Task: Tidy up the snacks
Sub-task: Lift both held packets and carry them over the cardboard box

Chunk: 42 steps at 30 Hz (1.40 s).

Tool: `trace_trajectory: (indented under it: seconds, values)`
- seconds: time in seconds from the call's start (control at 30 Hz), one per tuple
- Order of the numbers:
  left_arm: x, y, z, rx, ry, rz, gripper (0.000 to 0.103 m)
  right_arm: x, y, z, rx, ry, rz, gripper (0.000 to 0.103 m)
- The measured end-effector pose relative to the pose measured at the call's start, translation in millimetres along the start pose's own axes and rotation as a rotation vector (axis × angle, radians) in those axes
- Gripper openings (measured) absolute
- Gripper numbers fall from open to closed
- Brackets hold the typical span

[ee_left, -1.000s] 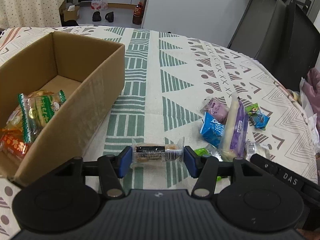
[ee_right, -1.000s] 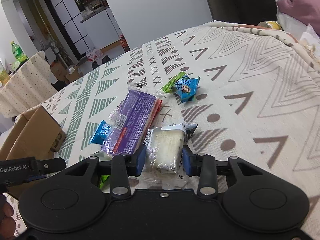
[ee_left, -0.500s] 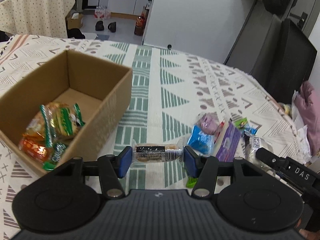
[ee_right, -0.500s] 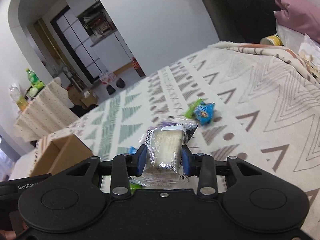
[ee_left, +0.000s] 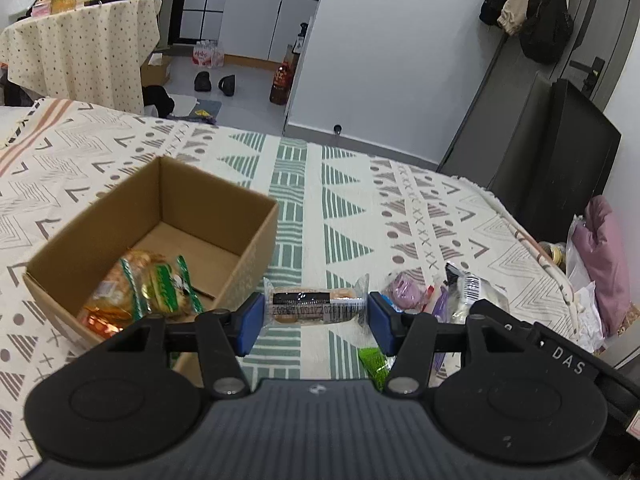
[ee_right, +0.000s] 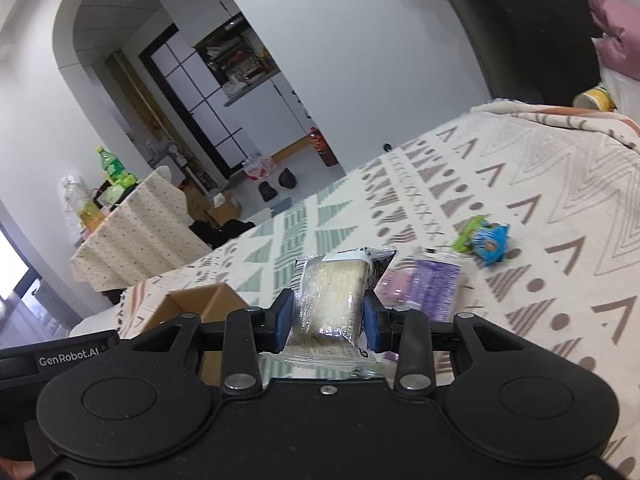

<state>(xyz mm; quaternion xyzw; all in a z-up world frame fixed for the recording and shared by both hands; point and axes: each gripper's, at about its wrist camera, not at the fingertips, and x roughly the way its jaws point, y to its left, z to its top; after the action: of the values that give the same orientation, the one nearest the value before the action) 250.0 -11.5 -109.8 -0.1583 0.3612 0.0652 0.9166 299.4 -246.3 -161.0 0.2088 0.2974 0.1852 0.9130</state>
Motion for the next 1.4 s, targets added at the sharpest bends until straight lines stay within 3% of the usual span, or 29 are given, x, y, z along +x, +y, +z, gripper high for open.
trace_trajectory:
  seconds: [0.73,1.1,1.4]
  values:
    - [-39,75,34,-0.097,-0.076,0.006,0.055,22,94,-7,-0.104,0.009,0.102,0.035]
    - [-37,131,54,-0.113,-0.073,0.062,0.055,57,140,-18,-0.142,0.044,0.154,0.035]
    - [-15,153,63,-0.130,-0.044,0.038,0.055,82,160,-27,-0.188,0.089,0.153,0.035]
